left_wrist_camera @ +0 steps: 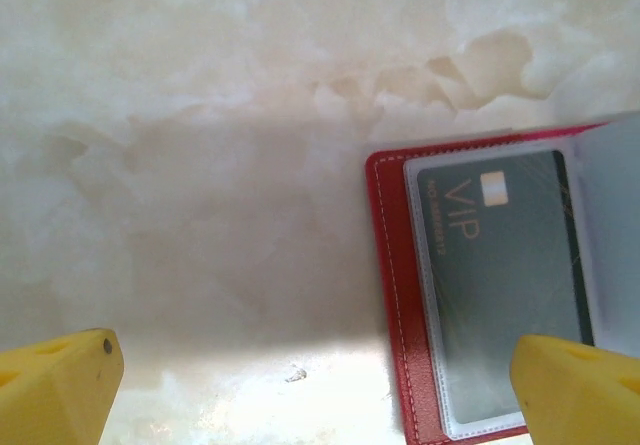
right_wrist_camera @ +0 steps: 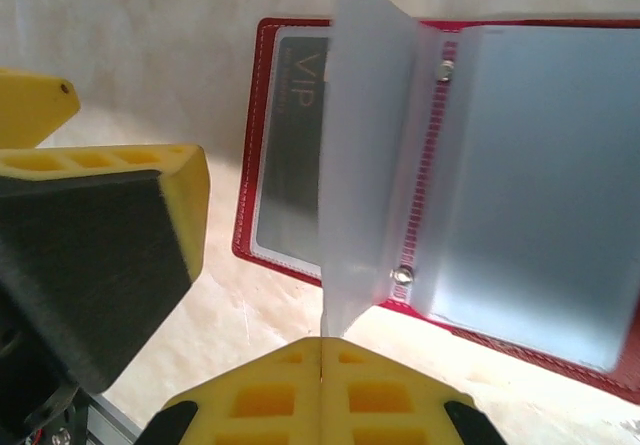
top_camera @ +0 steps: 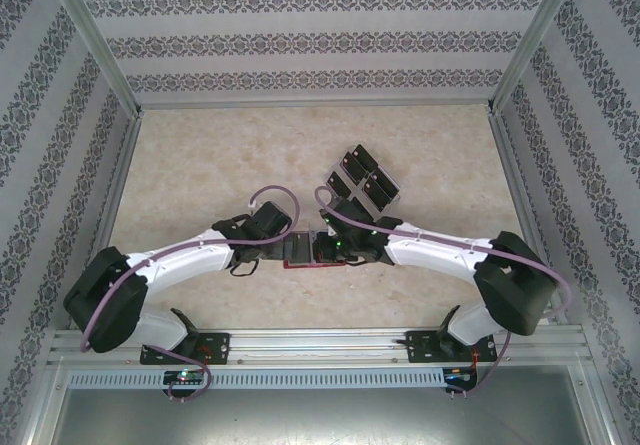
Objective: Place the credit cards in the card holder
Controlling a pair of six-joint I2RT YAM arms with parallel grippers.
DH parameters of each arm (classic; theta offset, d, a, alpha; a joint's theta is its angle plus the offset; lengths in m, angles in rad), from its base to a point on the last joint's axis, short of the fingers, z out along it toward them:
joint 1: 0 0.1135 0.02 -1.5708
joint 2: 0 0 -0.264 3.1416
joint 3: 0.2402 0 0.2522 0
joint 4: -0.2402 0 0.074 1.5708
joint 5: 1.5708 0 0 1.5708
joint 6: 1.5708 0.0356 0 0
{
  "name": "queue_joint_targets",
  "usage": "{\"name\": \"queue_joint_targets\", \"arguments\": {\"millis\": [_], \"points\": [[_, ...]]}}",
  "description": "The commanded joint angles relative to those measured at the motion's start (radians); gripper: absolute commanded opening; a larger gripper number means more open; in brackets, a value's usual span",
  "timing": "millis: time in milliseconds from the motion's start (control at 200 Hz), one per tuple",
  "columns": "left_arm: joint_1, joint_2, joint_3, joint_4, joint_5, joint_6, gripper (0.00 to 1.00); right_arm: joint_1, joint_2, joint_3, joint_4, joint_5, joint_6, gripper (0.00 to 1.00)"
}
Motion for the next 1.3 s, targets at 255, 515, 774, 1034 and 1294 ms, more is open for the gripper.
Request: {"name": "queue_joint_targets", "arguments": {"millis": [255,515,774,1034,1294], "points": [[0.012,-0.185,-0.092,-0.056,-0.127,-0.160,1.00,0.061,0.202,0.149,0.009,-0.055,-0.054,0.00],[0.012,-0.215,-0.092,-0.079,-0.131,-0.169,1.00,0.072,0.330,0.215,0.024,-0.096,-0.058,0.28],[0.018,-0.230,-0.079,-0.100,-0.146,-0.158,1.00,0.069,0.198,0.209,0.003,-0.096,-0.076,0.47],[0.017,-0.142,-0.009,-0.061,-0.060,-0.062,1.00,-0.067,-0.093,0.129,-0.135,0.009,-0.119,0.51],[-0.027,0.079,0.106,-0.013,0.023,-0.010,1.00,-0.266,-0.177,0.131,-0.288,0.078,-0.270,0.51]]}}
